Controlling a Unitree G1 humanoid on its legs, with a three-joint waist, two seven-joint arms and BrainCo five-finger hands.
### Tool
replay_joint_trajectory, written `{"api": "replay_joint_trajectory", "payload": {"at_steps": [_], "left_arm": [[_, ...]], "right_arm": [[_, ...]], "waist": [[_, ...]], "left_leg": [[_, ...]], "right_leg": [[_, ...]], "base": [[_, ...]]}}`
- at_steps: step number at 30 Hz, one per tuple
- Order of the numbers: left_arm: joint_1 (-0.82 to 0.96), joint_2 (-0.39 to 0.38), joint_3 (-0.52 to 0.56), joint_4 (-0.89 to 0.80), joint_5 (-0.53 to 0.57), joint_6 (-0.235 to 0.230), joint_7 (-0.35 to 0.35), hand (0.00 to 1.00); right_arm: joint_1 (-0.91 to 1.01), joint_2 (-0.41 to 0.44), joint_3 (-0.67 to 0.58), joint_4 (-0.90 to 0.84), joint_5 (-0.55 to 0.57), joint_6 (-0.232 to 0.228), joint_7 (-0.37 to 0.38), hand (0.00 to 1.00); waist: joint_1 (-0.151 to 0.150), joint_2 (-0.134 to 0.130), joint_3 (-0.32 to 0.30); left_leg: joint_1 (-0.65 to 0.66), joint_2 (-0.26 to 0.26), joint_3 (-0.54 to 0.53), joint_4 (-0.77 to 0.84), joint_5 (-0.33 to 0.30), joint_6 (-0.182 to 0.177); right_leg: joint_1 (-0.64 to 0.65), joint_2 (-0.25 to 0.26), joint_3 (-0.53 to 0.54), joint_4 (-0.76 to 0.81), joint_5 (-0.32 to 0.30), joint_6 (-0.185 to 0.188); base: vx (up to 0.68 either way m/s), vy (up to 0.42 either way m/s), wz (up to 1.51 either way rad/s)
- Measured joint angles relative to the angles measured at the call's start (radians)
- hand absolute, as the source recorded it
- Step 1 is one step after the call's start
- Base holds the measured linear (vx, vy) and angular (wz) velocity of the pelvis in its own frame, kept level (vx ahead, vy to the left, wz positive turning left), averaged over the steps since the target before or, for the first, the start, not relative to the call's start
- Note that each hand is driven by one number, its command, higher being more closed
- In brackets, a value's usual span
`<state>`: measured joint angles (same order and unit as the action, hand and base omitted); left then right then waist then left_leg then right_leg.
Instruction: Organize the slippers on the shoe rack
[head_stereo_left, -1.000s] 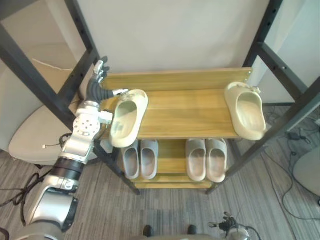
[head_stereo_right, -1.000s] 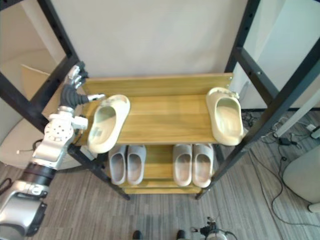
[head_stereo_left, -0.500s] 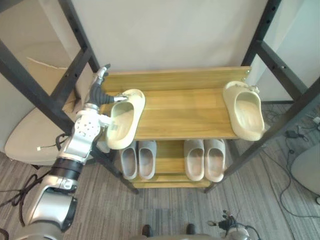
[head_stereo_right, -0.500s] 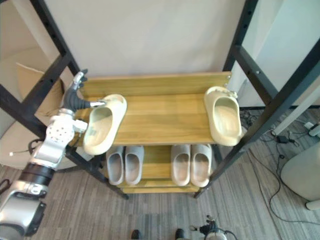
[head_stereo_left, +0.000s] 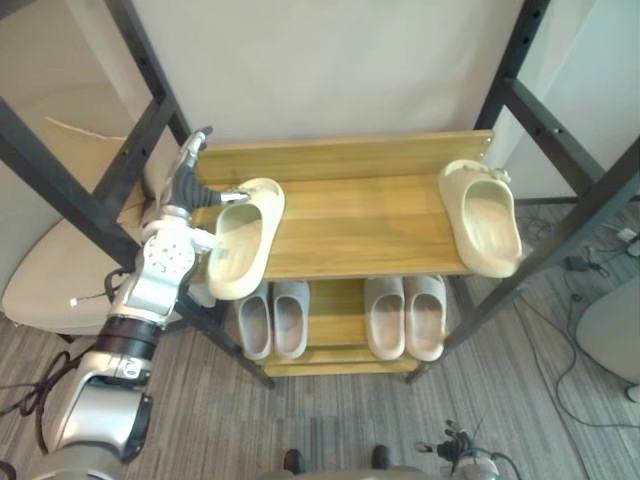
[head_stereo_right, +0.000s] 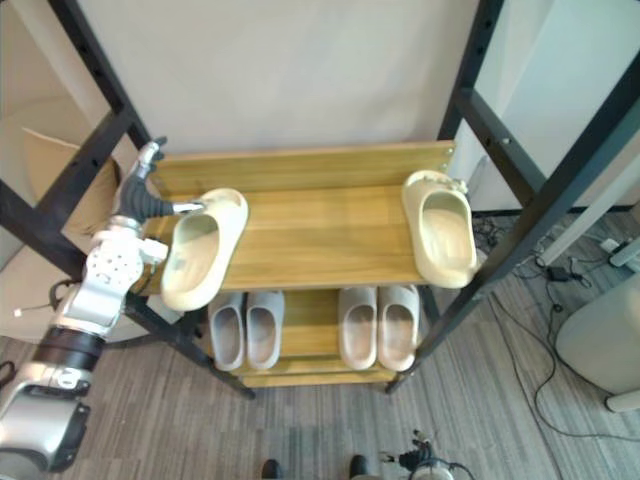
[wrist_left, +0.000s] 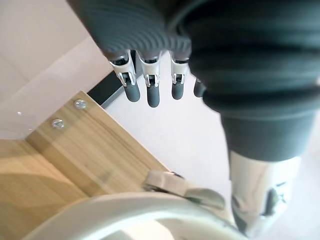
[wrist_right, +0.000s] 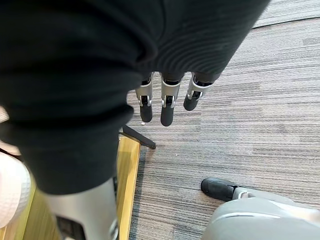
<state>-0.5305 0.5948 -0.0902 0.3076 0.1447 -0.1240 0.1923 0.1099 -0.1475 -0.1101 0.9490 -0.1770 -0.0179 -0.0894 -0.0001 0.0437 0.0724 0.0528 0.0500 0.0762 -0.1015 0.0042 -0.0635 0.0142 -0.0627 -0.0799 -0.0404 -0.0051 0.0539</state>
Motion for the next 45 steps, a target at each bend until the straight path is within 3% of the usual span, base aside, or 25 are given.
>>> {"api": "replay_joint_trajectory", "payload": {"at_steps": [8,19,31,45], "left_arm": [[0.036,0.000,0.025,-0.065,-0.089,-0.025,0.000,0.00],[0.136,0.000,0.026,-0.161,-0.086,-0.039,-0.025,0.00],[0.151,0.001,0.024,-0.161,0.051,-0.038,-0.049,0.00],[0.033,-0.002,-0.012,-0.001,0.088,-0.007,-0.039,0.00]], "right_arm": [[-0.007,0.000,0.002,0.000,-0.013,0.000,0.001,0.00],[-0.002,-0.001,0.004,0.001,-0.019,0.001,0.002,0.00],[-0.003,-0.001,0.004,0.001,-0.020,0.000,0.004,0.00],[-0.007,0.000,0.004,0.001,-0.019,0.002,0.004,0.00]], "waist": [[0.000,-0.001,0.001],[0.000,-0.002,0.001],[0.000,-0.007,0.002],[-0.006,-0.021,0.002]], "left_leg": [[0.001,0.000,-0.005,0.000,0.000,0.000],[0.002,0.000,-0.009,0.000,0.000,0.000],[0.001,0.002,-0.008,0.000,0.000,0.000],[-0.017,0.004,-0.002,0.000,0.002,-0.002]], "right_leg": [[0.003,0.000,-0.005,0.000,0.000,-0.001],[0.005,-0.001,-0.014,0.002,-0.001,-0.002],[0.004,0.000,-0.014,0.002,-0.001,-0.002],[-0.019,0.003,-0.008,0.001,0.002,-0.005]], "base": [[0.00,0.000,0.00],[0.00,0.000,0.01],[0.00,0.000,0.00],[0.00,0.000,-0.01]]}}
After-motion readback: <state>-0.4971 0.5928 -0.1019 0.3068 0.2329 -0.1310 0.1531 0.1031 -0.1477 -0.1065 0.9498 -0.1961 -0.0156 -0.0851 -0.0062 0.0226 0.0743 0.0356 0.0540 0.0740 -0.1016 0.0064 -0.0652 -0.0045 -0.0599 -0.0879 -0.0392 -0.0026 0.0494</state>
